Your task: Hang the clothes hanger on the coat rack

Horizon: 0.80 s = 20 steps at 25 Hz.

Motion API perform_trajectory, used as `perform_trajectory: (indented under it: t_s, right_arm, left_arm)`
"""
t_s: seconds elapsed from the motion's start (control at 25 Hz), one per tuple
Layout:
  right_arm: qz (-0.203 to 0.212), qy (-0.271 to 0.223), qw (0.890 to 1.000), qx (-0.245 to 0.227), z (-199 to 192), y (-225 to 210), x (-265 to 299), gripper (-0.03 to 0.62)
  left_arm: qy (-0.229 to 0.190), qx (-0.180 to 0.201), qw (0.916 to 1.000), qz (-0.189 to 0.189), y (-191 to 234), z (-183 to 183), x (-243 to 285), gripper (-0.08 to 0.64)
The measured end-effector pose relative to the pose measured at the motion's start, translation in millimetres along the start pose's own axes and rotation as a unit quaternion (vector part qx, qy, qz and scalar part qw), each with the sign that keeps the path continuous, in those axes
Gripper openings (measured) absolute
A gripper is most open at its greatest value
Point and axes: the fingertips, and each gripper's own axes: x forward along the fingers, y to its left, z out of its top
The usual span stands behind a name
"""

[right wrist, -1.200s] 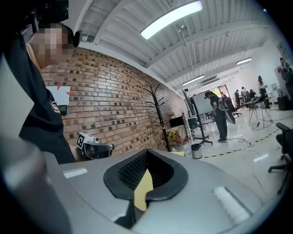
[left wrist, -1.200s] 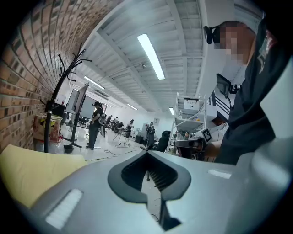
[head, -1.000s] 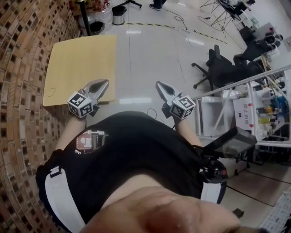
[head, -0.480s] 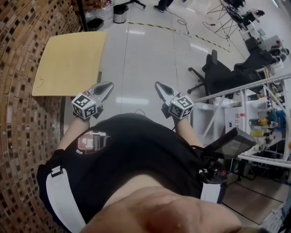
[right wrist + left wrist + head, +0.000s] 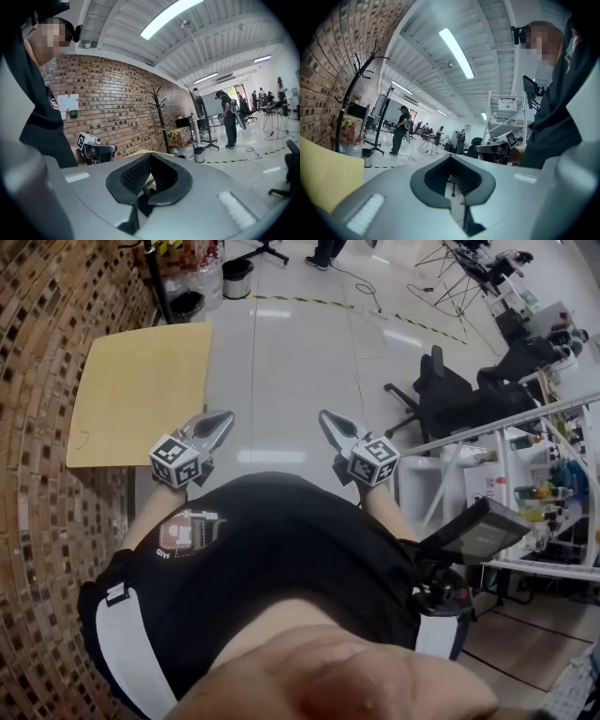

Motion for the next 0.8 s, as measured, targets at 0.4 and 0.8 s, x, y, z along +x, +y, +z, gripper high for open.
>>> perform_trajectory:
  t_s: [0.4, 0.8]
  right_arm:
    - [-0.045, -0.024, 0.999, 0.004, 35, -42, 51, 0.014]
    - [-0.02, -0.026, 0.999, -0.002, 62, -155, 83, 0.014]
  left_arm:
    - [0.02, 0.0, 0.9996, -0.021, 73, 33, 18, 0.0]
    - [0.008, 0.007, 0.9996, 0.027, 120, 41, 99, 0.0]
